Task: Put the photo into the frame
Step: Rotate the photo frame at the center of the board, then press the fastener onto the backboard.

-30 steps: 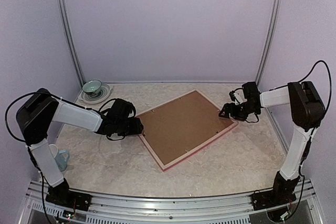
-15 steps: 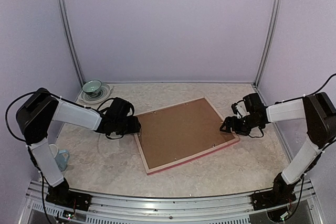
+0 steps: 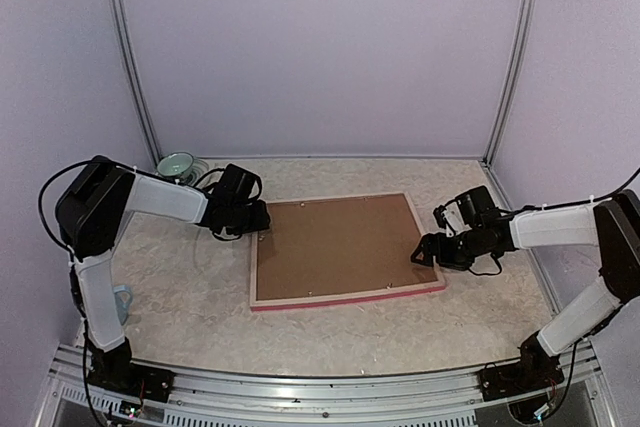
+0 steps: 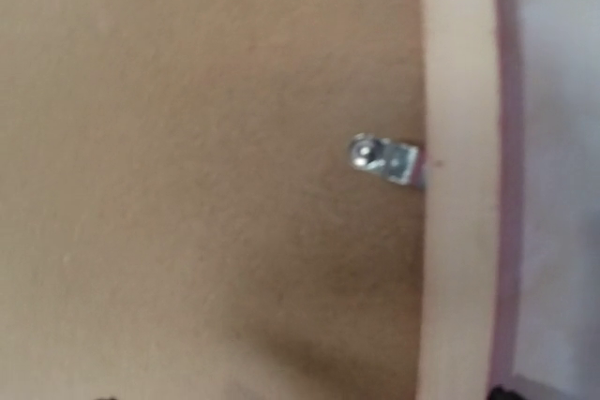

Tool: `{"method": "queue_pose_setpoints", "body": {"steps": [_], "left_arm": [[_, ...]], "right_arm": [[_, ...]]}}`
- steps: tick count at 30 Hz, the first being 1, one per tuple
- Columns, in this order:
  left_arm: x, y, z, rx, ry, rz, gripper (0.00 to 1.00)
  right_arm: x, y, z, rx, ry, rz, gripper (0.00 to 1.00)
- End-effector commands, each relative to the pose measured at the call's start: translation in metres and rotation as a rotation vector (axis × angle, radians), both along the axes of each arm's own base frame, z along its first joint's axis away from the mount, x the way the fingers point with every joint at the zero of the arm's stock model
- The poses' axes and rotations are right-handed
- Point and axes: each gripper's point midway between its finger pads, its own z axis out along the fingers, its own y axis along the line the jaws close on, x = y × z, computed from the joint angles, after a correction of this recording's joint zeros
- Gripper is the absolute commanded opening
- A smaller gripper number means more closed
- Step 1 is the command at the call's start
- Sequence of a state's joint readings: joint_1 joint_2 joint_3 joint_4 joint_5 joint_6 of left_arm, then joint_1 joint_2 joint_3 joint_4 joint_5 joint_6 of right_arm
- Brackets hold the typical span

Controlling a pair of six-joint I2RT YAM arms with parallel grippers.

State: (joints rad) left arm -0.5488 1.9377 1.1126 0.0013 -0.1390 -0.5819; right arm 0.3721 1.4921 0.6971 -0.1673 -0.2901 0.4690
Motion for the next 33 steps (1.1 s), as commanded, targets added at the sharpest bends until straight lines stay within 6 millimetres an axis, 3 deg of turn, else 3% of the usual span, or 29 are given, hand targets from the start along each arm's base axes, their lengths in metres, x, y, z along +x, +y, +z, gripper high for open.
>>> {"method": "queue_pose_setpoints", "body": {"steps": [1,4,8,14,25,29,33], "left_arm": [[0.023,-0.030,0.023,-0.048,-0.046,-0.072,0.50],[0.024,-0.019,0.024,-0.022,-0.024,-0.054,0.50],[0.010,-0.009,0.032,-0.021,0.003,-0.069,0.50],[-0.015,-0.015,0.023,-0.064,0.074,-0.131,0.49],[-0.016,0.008,0.015,0.105,0.067,-0.055,0.48],[-0.016,0.009,0.016,0.118,0.058,-0.059,0.49],[-0.017,0.011,0.002,0.133,0.078,-0.060,0.49]], "right_arm": [[-0.001,0.032,0.028,0.102,-0.081,0.084,0.84],[-0.004,0.028,0.029,0.077,-0.092,0.077,0.84],[-0.002,0.018,0.035,0.031,-0.130,0.057,0.84],[0.004,0.014,0.042,-0.005,-0.171,0.052,0.84],[0.006,0.008,0.043,-0.044,-0.184,0.043,0.85],[0.008,0.007,0.043,-0.047,-0.184,0.036,0.90],[0.009,0.008,0.041,-0.046,-0.178,0.030,0.96]]}}
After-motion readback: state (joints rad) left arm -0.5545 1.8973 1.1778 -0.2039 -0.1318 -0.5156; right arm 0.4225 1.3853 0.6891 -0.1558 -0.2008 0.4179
